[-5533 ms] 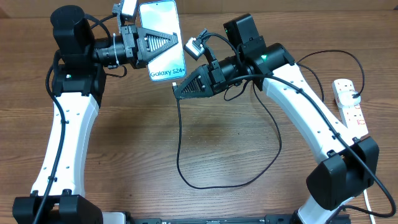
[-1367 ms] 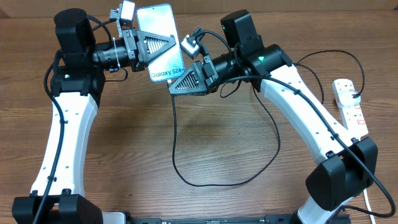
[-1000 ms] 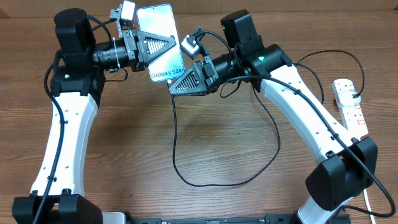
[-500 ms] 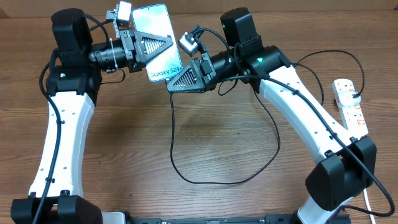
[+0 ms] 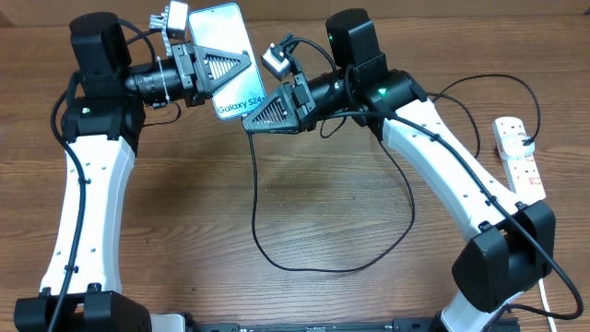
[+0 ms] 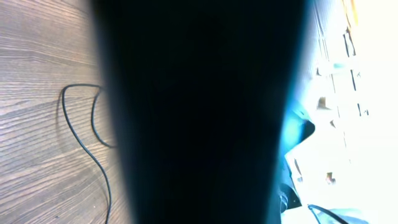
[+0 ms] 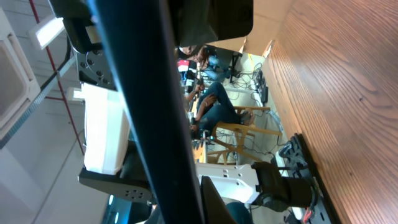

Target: Plug charger to phone and switch on socket

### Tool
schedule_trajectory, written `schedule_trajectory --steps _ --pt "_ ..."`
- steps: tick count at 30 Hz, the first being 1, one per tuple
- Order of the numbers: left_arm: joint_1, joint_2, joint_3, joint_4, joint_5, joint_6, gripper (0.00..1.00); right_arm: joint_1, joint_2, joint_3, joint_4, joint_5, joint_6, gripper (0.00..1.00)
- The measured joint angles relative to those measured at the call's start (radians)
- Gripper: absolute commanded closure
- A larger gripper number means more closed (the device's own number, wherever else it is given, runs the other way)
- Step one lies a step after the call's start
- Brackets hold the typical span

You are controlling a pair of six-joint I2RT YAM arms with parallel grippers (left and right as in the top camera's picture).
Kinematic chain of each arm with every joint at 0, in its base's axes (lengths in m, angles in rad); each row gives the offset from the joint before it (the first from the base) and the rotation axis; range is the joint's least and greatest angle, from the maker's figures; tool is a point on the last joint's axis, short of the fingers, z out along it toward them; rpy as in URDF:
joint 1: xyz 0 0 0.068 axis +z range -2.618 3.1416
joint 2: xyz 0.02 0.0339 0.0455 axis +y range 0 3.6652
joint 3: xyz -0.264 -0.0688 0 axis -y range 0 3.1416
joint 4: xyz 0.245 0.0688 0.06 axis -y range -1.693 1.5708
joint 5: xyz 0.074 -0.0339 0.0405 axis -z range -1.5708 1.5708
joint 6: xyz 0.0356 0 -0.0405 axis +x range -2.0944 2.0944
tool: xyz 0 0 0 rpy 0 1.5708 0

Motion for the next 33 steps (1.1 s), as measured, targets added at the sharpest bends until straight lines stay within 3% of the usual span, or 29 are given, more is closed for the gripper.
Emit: schedule_trajectory --steps 1,2,4,6,7,16,20,23,28,33 --pt "0.002 0.000 0.003 -0.017 -0.001 0.010 0.96 0.001 0.000 -0.003 0.015 0.000 0.014 0.96" --pt "0.002 0.000 0.005 -0.030 -0.003 0.016 0.96 0.002 0.000 -0.006 0.021 0.000 0.023 0.79" --pt "0.004 0.000 0.007 -0.063 0.004 0.043 0.96 0.002 0.001 -0.008 0.052 0.024 0.038 0.24" --pt "-0.020 -0.003 -0.022 -0.123 0.064 0.076 0.96 -0.011 0.003 0.006 0.102 0.080 0.039 0.03" --pt "-0.034 -0.002 -0.034 -0.129 0.081 0.089 0.96 -0.020 0.002 0.013 0.107 0.090 0.034 0.01" --pt "-0.064 -0.001 -0.049 -0.132 0.105 0.141 0.95 -0.048 0.002 0.022 0.103 0.032 -0.068 0.00" --pt "-0.064 -0.001 -0.049 -0.134 0.066 0.157 0.96 -0.063 0.002 0.022 0.049 0.000 -0.107 0.11" --pt "-0.064 -0.001 -0.049 -0.149 0.037 0.173 0.96 -0.084 0.002 0.023 -0.031 -0.009 -0.158 0.29" --pt "-0.064 -0.001 -0.049 -0.209 -0.009 0.195 0.96 -0.095 0.002 0.023 -0.145 0.020 -0.254 0.49" --pt "-0.060 -0.001 -0.048 -0.310 -0.021 0.246 0.96 -0.095 0.002 0.024 -0.161 0.072 -0.283 0.51"
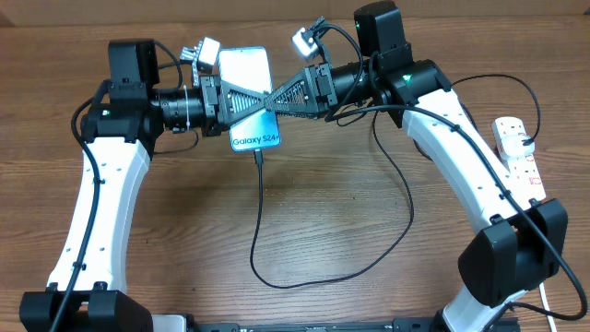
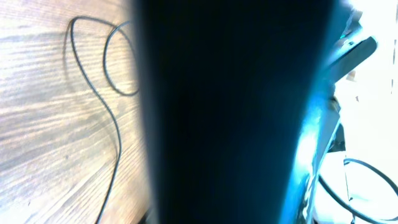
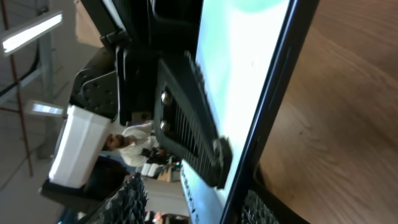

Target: Plug charger to phone and switch on socket

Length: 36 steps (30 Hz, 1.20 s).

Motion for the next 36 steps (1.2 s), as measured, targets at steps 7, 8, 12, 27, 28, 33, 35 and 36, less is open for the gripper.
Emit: schedule_trajectory --steps 7,8,12,27,28,33,35,36 --pt "0.000 0.000 0.000 -0.027 -0.002 0.043 0.96 0.000 0.000 0.000 -0.043 0.035 -0.028 0.34" --pt "0.000 0.000 0.000 -0.027 0.000 0.048 0.96 0.000 0.000 0.000 -0.044 0.043 -0.029 0.32" --pt "-0.001 0.000 0.000 -0.029 0.043 0.080 0.96 -0.010 0.000 0.000 -0.046 0.095 -0.034 0.27" --pt "-0.034 0.000 0.000 -0.073 0.001 0.209 0.96 -0.037 0.000 0.007 -0.327 0.116 -0.121 0.33" --pt "-0.034 0.000 0.000 -0.073 -0.014 0.210 0.96 -0.036 0.000 0.007 -0.359 0.114 -0.141 0.33" --pt "-0.033 0.000 0.000 -0.072 -0.072 0.201 0.96 -0.030 0.000 0.007 -0.453 0.112 -0.209 0.34" --pt "-0.033 0.000 0.000 -0.072 -0.082 0.179 0.96 -0.025 0.000 0.007 -0.473 0.113 -0.233 0.38" --pt "-0.033 0.000 0.000 -0.072 -0.085 0.160 0.96 -0.019 0.000 0.007 -0.472 0.114 -0.246 0.39"
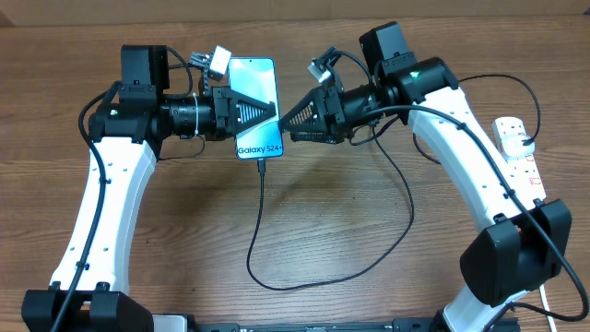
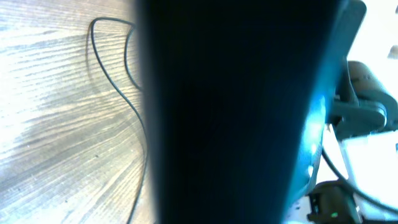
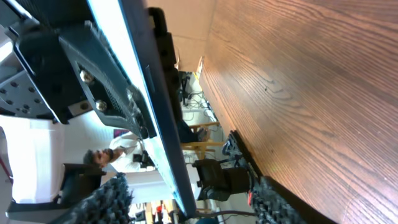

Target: Plug charger to phone and switch on socket

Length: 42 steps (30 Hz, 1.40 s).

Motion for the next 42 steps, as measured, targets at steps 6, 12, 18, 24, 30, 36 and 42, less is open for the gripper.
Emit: schedule_trajectory --steps 6,12,18,24,30,36,42 --pt "0.000 0.000 0.000 0.004 0.002 -0.094 0.96 0.057 0.000 0.000 0.084 0.002 -0.011 0.61" --pt "0.000 0.000 0.000 0.085 0.067 -0.159 0.96 0.068 0.000 0.000 0.185 -0.024 0.043 0.66" --pt "0.000 0.000 0.000 0.156 0.087 -0.222 0.96 0.067 0.000 0.001 0.233 -0.086 0.081 0.92" --pt "0.001 0.000 0.000 0.176 0.141 -0.222 0.92 0.062 0.000 0.002 0.238 -0.143 0.110 0.96" --pt "0.001 0.000 0.000 0.167 0.091 -0.232 0.48 0.063 0.000 0.002 0.246 -0.111 0.114 0.96" --pt "0.001 0.000 0.000 0.159 -0.003 -0.222 0.35 0.063 0.001 0.002 0.203 -0.019 0.113 0.96" --pt "0.000 0.000 0.000 0.049 -0.219 -0.186 0.31 0.062 0.001 0.002 0.076 0.197 0.113 0.96"
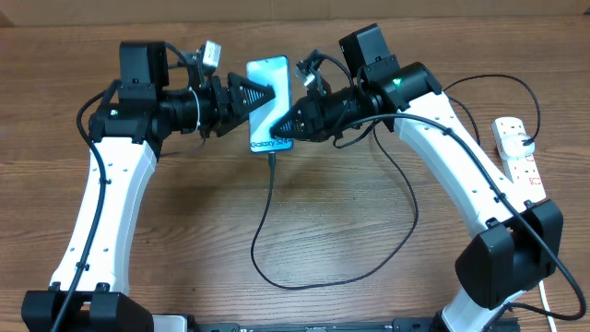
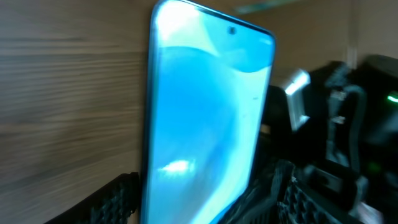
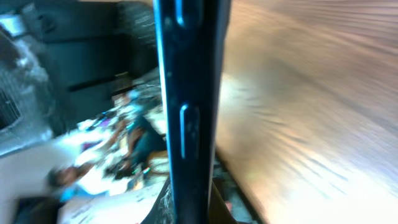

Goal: Plug charger to phone and switch on socket
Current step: 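Lower the phone with the plugged cable onto the table with both grippers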

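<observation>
A blue-screened phone [image 1: 271, 72] hangs in the air at the back middle, tilted, between both grippers. My right gripper [image 1: 282, 120] comes in from the right and is shut on it; the right wrist view has the phone [image 3: 189, 74] edge-on, pinched between the fingers. From the left, my left gripper [image 1: 258, 100] reaches in with its jaws open on either side of the phone [image 2: 205, 112], whose screen faces that camera. A black charger cable [image 1: 263, 231] is plugged into the phone's lower end and loops over the table. A white socket strip [image 1: 516, 152] lies at the right edge.
The cable's loop [image 1: 369, 258] spreads across the middle of the wooden table [image 1: 184, 240] and runs under the right arm toward the socket strip. A second black lead [image 1: 479, 92] curls near the strip.
My right gripper stood open and apart to the right of the phone; now it is shut on the phone. The left gripper's jaws now stand open round it. The phone has tilted.
My left gripper held the phone at the back while the right gripper was at its lower end with the cable. Then the cable hung from the phone. The right gripper then stood open beside it, and now grips the phone.
</observation>
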### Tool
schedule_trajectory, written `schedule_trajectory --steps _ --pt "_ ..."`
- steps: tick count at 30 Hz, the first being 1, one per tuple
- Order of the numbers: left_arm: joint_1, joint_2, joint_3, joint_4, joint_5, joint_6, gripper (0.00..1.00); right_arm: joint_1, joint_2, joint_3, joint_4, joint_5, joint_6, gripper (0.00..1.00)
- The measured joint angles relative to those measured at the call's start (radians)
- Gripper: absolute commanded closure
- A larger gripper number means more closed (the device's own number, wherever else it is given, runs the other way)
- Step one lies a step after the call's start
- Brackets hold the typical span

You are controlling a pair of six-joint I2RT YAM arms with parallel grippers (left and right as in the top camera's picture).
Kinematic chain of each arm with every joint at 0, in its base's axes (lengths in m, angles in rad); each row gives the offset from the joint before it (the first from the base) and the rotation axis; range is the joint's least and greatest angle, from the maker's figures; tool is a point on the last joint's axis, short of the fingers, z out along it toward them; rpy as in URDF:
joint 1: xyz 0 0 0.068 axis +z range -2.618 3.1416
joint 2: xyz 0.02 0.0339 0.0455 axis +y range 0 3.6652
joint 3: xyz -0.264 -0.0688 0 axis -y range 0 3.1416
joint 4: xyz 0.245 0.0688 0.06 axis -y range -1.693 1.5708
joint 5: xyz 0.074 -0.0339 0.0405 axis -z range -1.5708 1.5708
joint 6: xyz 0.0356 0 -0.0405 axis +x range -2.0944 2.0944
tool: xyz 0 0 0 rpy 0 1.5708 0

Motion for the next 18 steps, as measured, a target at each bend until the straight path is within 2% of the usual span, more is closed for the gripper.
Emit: schedule_trajectory --steps 4,8,12,18 --pt "0.000 0.000 0.001 -0.134 -0.235 0.025 0.26 0.000 0.001 0.000 -0.069 0.179 0.001 0.96" --pt "0.000 0.000 0.001 -0.220 -0.445 0.048 0.26 0.000 0.008 -0.014 -0.076 0.308 0.000 0.96" --pt "0.000 0.000 0.001 -0.269 -0.600 0.084 0.26 0.000 0.014 -0.097 -0.031 0.400 0.019 0.96" --pt "0.000 0.000 0.001 -0.294 -0.759 0.110 0.18 0.002 0.021 -0.308 0.134 0.473 0.067 0.96"
